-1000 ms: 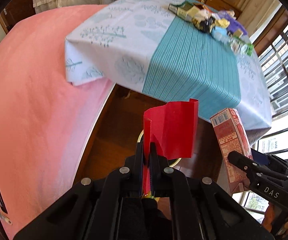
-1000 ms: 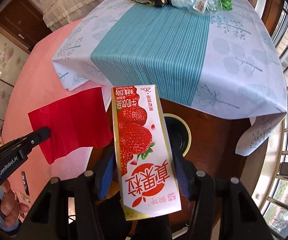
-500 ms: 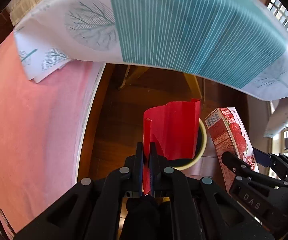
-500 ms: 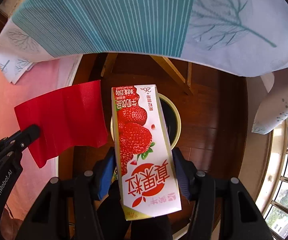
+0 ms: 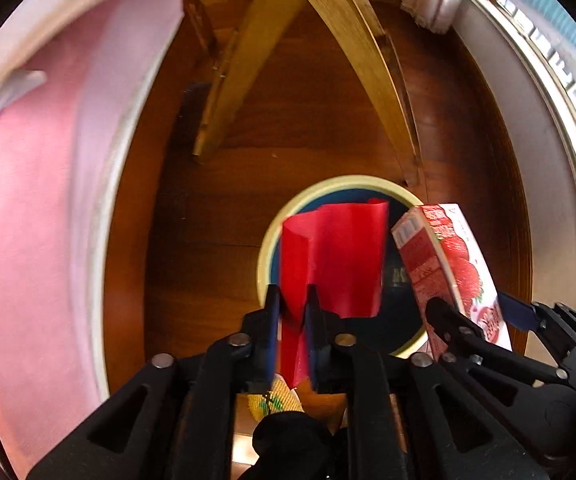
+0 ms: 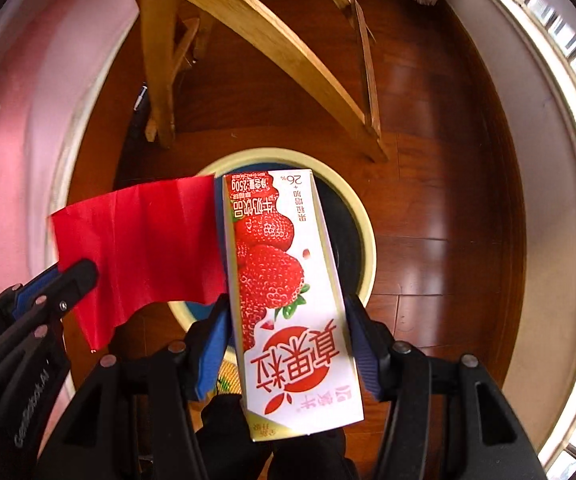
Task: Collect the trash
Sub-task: 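Carry the red paper and milk carton over the trash bin with both grippers, then open both grippers to drop the red paper and carton into the bin, then raise both tools back over the table toward the remaining trash, then grasp the white-and-black wrapper with the left gripper while the right grasps the green plastic, then carry the wrapper and green plastic over the trash bin with both grippers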
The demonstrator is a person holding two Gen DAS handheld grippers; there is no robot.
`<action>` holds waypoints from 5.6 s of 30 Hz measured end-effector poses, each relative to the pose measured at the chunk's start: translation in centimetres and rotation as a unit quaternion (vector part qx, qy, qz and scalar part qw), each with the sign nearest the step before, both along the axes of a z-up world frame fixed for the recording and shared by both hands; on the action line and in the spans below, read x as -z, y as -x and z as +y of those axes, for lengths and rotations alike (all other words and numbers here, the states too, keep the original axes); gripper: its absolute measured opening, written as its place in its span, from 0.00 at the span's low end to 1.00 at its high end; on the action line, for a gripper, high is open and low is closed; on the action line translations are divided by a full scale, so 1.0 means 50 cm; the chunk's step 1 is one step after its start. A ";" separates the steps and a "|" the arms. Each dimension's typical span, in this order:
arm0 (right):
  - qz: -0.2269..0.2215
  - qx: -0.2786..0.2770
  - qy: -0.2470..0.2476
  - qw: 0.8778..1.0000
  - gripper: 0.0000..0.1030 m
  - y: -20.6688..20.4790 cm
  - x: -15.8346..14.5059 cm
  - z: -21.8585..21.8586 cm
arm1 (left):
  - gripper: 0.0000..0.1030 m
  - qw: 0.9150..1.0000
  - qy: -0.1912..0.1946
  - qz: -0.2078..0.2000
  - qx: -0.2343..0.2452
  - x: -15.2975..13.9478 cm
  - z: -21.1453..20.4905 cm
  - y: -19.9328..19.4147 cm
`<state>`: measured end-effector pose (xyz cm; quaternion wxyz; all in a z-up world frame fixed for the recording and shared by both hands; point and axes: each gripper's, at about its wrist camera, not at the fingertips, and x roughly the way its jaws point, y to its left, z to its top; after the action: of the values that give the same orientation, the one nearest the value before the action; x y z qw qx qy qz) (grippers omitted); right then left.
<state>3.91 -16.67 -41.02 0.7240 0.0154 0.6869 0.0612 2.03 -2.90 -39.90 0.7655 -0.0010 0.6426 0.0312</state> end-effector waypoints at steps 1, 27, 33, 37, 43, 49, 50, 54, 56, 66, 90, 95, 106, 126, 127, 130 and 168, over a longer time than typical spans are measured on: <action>0.000 0.000 0.000 1.000 0.55 -0.002 0.012 -0.002 | 0.17 1.000 0.003 -0.001 0.006 0.010 -0.003 -0.005; -0.025 0.038 -0.016 0.999 0.63 -0.013 -0.198 -0.025 | 0.82 0.999 0.013 -0.049 0.006 -0.232 0.067 0.012; -0.049 0.060 -0.039 0.996 0.63 0.000 -0.376 -0.045 | 0.82 0.997 0.004 -0.073 0.034 -0.421 0.077 0.019; -0.075 0.060 -0.049 0.994 0.63 0.003 -0.505 -0.051 | 0.82 0.994 0.010 -0.098 0.050 -0.556 0.084 0.019; -0.139 0.055 -0.057 0.987 0.63 0.003 -0.684 -0.060 | 0.82 0.986 0.016 -0.162 0.048 -0.735 0.100 0.010; -0.229 0.076 -0.046 0.969 0.63 0.003 -0.842 -0.071 | 0.82 0.979 0.042 -0.195 0.043 -0.851 0.114 -0.017; -0.247 0.078 -0.041 0.965 0.63 0.003 -0.865 -0.073 | 0.82 0.977 0.045 -0.204 0.045 -0.867 0.112 -0.020; -0.288 0.098 -0.034 0.952 0.63 -0.003 -0.931 -0.074 | 0.81 0.969 0.046 -0.233 0.060 -0.914 0.094 -0.041; -0.298 0.105 -0.038 0.948 0.63 -0.008 -0.951 -0.077 | 0.81 0.966 0.046 -0.247 0.067 -0.934 0.089 -0.050; -0.272 0.103 -0.081 0.953 0.63 -0.097 -0.943 -0.103 | 0.81 0.964 0.050 -0.247 0.084 -0.930 0.052 -0.126; -0.046 -0.038 -0.153 0.986 0.51 -0.673 -0.650 -0.193 | 0.81 0.983 0.029 -0.097 -0.155 -0.712 0.009 -0.581; 0.000 -0.049 -0.187 0.981 0.39 -0.693 -0.600 -0.191 | 0.81 0.981 0.030 -0.080 -0.172 -0.682 0.002 -0.624; 0.027 -0.059 -0.221 0.973 0.36 -0.708 -0.582 -0.179 | 0.73 0.978 0.036 -0.029 -0.202 -0.609 0.026 -0.666; -0.077 -0.033 -0.209 0.974 0.31 -0.655 -0.716 -0.195 | 0.39 0.983 0.057 -0.068 -0.162 -0.690 0.041 -0.568; -0.083 -0.029 -0.209 0.974 0.31 -0.647 -0.727 -0.196 | 0.39 0.984 0.057 -0.074 -0.155 -0.702 0.041 -0.556; -0.103 -0.018 -0.206 0.973 0.31 -0.611 -0.758 -0.190 | 0.39 0.986 0.053 -0.092 -0.127 -0.738 0.041 -0.518; -0.144 0.053 -0.150 0.977 0.32 -0.039 -0.802 0.055 | 0.39 0.985 0.105 -0.120 0.066 -0.776 0.166 -0.062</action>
<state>5.86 -13.95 -0.95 0.8070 0.1514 0.5566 0.1262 5.13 5.41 -1.07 0.8333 -0.0422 0.5442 -0.0876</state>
